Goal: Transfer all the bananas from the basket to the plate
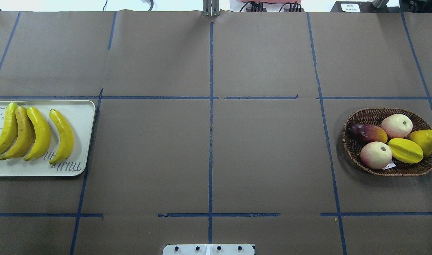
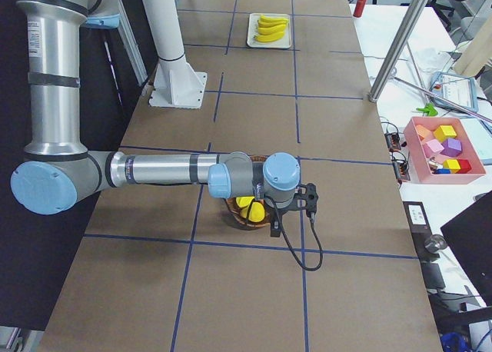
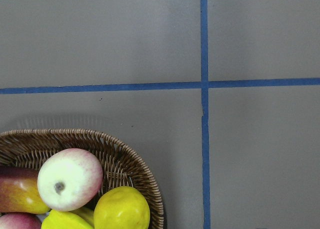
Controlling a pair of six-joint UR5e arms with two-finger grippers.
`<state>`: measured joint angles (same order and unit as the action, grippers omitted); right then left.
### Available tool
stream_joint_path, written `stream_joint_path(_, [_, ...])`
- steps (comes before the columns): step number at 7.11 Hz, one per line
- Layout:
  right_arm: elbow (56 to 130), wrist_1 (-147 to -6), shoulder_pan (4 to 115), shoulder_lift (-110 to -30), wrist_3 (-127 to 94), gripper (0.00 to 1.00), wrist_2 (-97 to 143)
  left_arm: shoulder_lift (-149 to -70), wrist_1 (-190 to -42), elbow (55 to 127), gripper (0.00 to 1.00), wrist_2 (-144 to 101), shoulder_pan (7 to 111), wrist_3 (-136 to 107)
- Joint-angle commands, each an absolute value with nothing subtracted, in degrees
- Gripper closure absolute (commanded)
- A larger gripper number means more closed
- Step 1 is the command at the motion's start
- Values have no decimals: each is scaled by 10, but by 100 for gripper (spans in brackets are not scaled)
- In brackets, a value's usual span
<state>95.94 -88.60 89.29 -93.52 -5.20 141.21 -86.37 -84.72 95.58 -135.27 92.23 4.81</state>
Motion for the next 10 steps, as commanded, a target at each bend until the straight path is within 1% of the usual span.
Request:
stream_joint_path(1, [947,-914,898,-940,-52,0,1426,-865,-847,955,0,-1353,923,45])
stream_joint_path(3, [954,-939,936,-942,-52,0,1423,-868,-847,955,0,-1353,923,39])
stream_joint_path(4, [954,-938,954,-958,-51,0,1427,-870,-848,955,0,-1354,923,31])
stream_joint_path(10, [954,-933,957,-954,-51,0,1412,-874,-849,955,0,-1354,922,31])
